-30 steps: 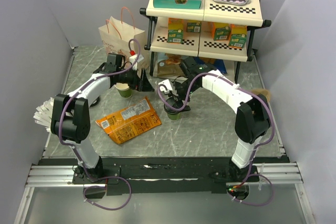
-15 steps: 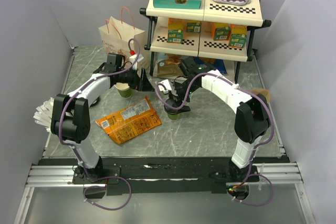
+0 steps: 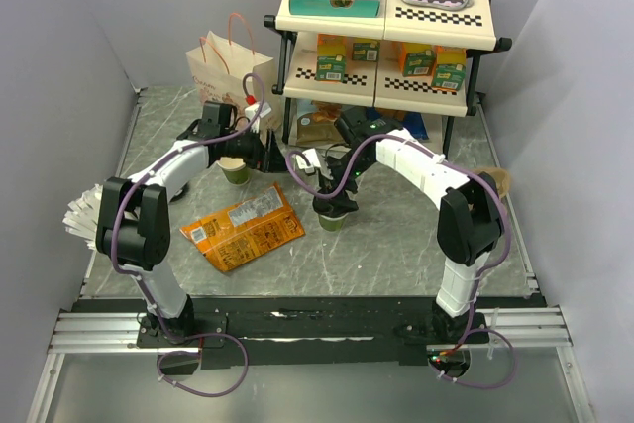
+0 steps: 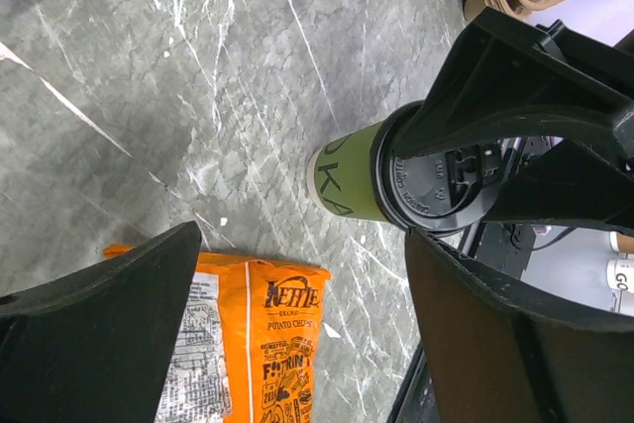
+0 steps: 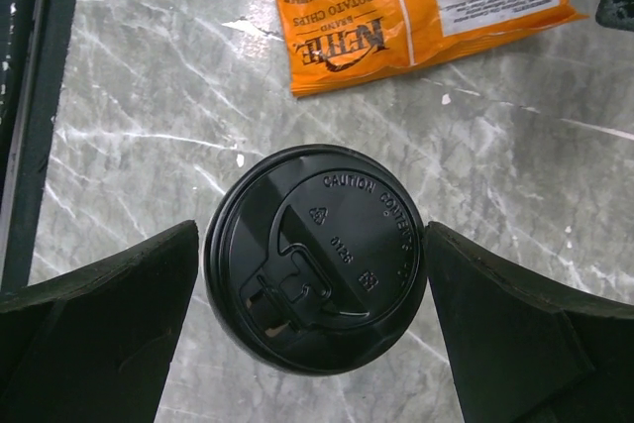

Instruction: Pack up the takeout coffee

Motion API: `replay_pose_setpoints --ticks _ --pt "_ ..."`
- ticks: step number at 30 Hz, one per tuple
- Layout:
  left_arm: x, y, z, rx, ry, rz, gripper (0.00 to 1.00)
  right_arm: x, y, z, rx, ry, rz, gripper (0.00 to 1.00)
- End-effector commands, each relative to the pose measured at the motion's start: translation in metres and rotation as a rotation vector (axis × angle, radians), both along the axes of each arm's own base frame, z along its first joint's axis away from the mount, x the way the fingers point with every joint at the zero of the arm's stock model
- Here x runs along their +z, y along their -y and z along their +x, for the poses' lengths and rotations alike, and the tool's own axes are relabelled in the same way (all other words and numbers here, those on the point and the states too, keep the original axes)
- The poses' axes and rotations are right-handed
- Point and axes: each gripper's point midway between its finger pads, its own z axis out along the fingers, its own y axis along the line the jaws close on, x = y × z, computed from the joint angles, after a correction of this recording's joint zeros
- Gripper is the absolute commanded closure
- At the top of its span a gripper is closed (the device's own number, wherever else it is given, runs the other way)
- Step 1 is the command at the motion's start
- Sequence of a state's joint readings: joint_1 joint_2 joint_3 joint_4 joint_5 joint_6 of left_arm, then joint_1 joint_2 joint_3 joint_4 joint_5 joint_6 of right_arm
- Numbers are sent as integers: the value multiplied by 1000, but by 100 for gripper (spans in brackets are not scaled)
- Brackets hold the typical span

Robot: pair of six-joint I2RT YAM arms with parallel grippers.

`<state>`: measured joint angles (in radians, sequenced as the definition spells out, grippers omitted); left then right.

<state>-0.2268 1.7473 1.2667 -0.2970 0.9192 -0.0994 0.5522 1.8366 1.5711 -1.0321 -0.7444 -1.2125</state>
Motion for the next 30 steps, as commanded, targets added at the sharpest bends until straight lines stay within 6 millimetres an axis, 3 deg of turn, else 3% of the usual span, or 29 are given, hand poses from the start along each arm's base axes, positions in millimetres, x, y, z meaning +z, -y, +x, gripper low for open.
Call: replay_pose_setpoints --ticks 1,19,22,26,30 --pt "13 6 -6 -28 25 -31 10 14 -1 -2 9 11 9 0" --pt "10 16 -7 -52 18 -34 11 30 2 -10 33 113 74 25" --pt "6 27 -8 -68 -3 -49 11 34 3 -12 30 118 82 25" --pt "10 52 -5 -74 -61 -97 11 59 3 -11 -17 145 155 19" --pt "11 65 -9 -88 -105 -131 11 80 14 -6 -181 136 234 14"
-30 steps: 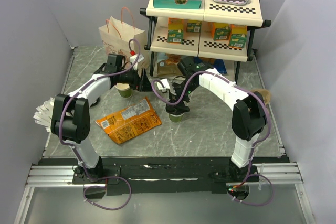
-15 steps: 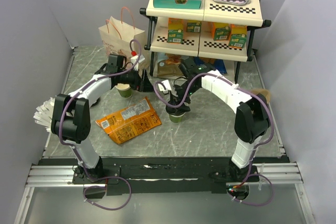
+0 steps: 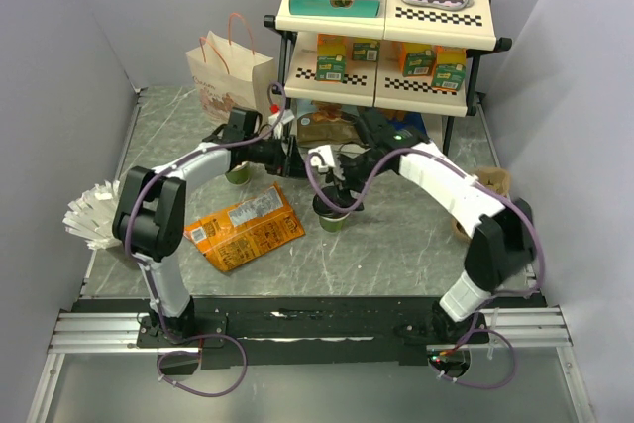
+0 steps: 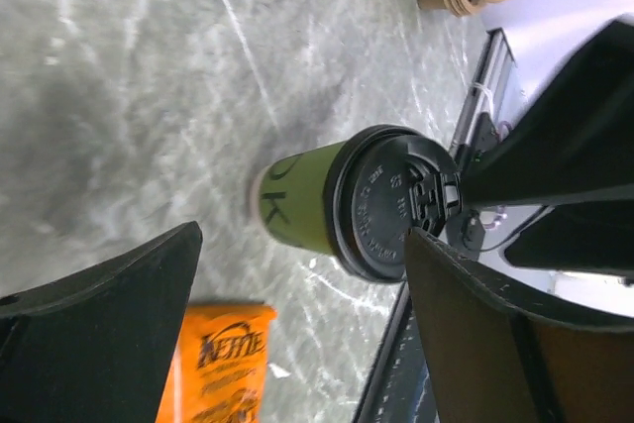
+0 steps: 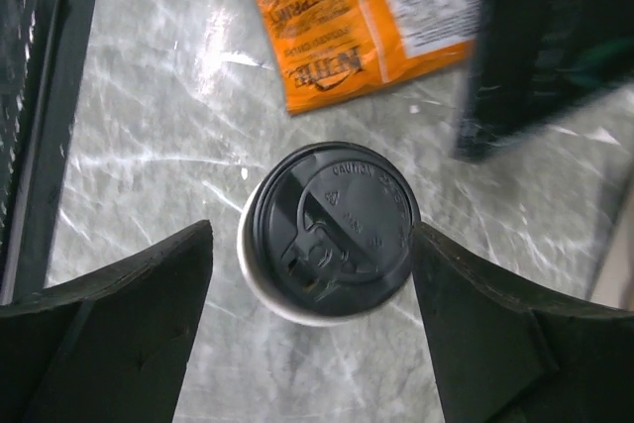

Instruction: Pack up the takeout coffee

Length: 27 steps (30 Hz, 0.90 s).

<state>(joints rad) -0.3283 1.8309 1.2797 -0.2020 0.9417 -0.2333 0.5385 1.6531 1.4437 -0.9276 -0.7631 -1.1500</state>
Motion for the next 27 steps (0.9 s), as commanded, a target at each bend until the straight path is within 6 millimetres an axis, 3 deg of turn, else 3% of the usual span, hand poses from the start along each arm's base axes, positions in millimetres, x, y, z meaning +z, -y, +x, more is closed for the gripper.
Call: replay_pose_setpoints --ticks 1,2,4,5,11,17,22,23,27 --pt "25 18 1 -22 -16 -84 11 49 10 5 -161 46 168 13" --pt "25 18 -1 -22 -29 -84 11 46 18 -2 -196 34 182 13" --pt "23 17 -7 -29 -55 -78 11 46 30 8 -304 32 221 12" --pt "23 17 -7 -36 -54 -75 11 34 40 6 -359 15 205 12" --pt "15 16 -19 -64 -123 -61 11 10 69 8 -655 -250 260 16" --pt "14 18 -19 -93 -127 -39 11 -25 82 -4 -637 -248 182 24" --pt "12 30 -25 -137 -148 -39 12 -45 77 17 -638 -300 129 51" --pt "12 31 -26 -143 -151 -39 12 -47 76 16 -632 -336 116 59" --pt "11 35 -29 -156 -164 -39 14 -53 67 17 -612 -460 88 75"
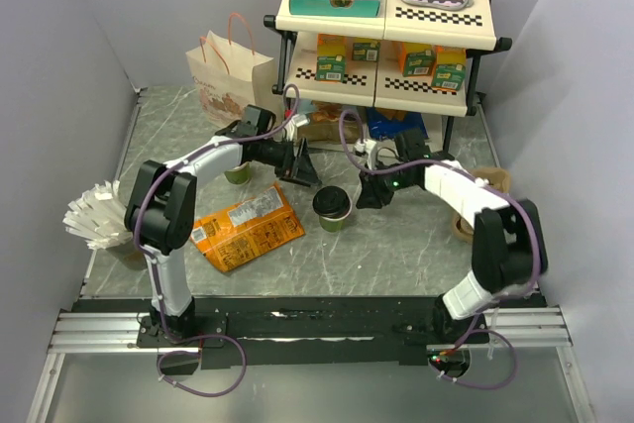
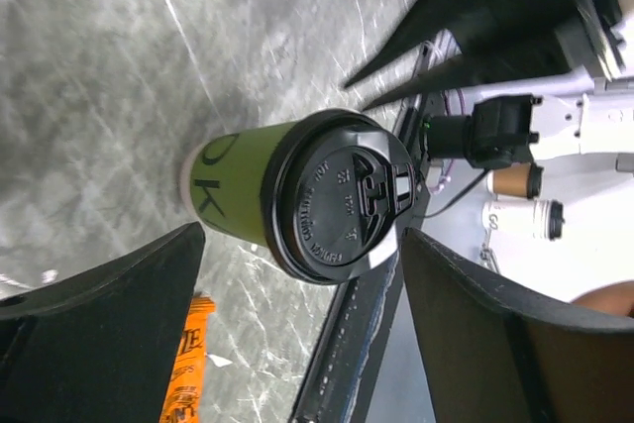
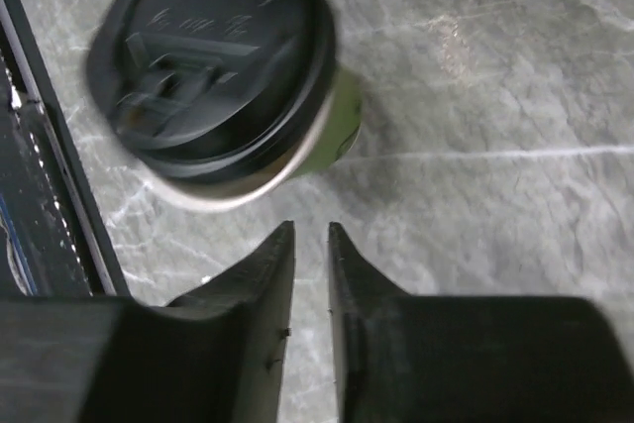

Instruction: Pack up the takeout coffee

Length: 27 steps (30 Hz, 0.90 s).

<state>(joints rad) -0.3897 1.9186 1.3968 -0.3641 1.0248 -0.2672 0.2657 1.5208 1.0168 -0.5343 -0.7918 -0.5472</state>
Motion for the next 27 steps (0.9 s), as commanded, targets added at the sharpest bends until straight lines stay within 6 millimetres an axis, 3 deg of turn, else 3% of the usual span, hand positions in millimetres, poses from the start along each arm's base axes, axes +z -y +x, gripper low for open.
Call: replay_pose_setpoints --ticks 1,11,19,27 --pt "12 7 -6 -55 6 -31 14 4 -13 3 34 -97 43 76" --pt "13 5 -19 -66 -28 -58 18 -6 -27 -15 -15 -396 114 81" --pt "15 9 -22 -94 -28 -73 18 -14 -35 -10 -77 -531 133 81" --pt "20 13 -29 -116 -28 -89 20 -12 -43 1 -103 -538 157 81"
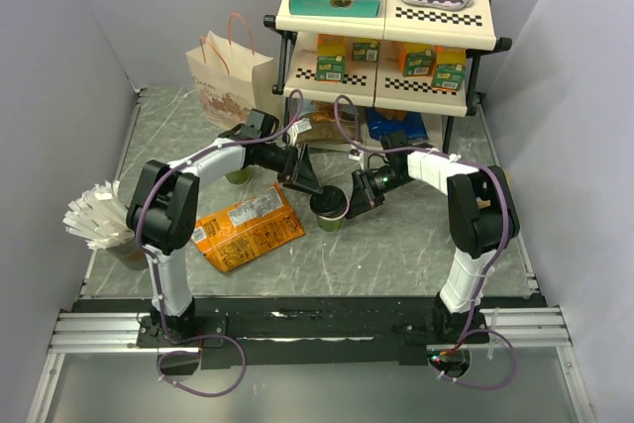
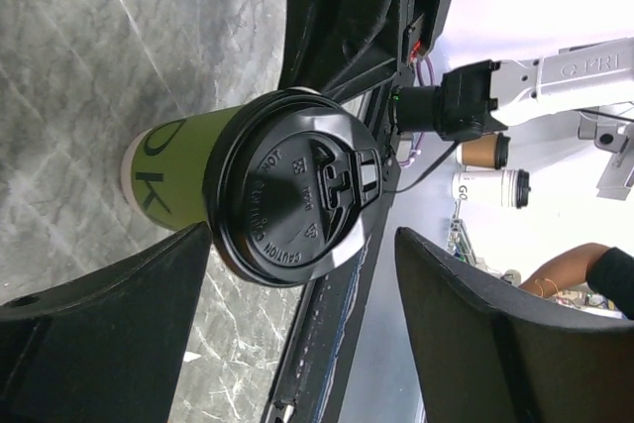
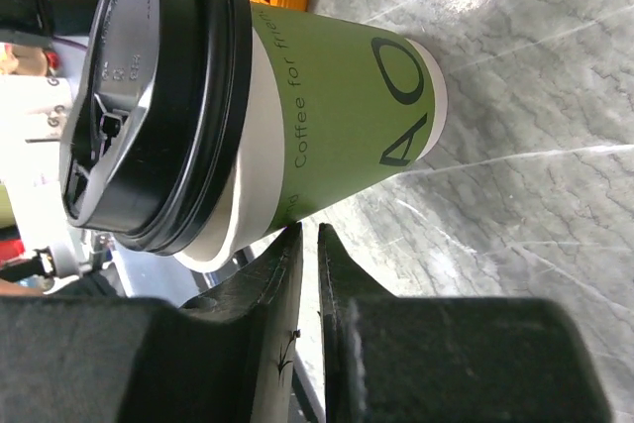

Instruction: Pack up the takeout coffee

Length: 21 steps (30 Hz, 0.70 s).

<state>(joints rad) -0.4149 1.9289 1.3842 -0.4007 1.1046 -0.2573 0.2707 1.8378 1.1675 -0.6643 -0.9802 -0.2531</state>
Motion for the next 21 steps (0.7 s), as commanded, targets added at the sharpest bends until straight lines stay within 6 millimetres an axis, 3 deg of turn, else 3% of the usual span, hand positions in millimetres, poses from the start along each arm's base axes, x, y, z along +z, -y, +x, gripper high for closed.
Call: replay_pose_setpoints --ticks 1,21 --pt "21 5 -5 -36 44 -57 20 19 -13 17 -15 28 54 81" --pt "35 4 1 -9 111 -26 20 11 -14 23 -43 9 3 79"
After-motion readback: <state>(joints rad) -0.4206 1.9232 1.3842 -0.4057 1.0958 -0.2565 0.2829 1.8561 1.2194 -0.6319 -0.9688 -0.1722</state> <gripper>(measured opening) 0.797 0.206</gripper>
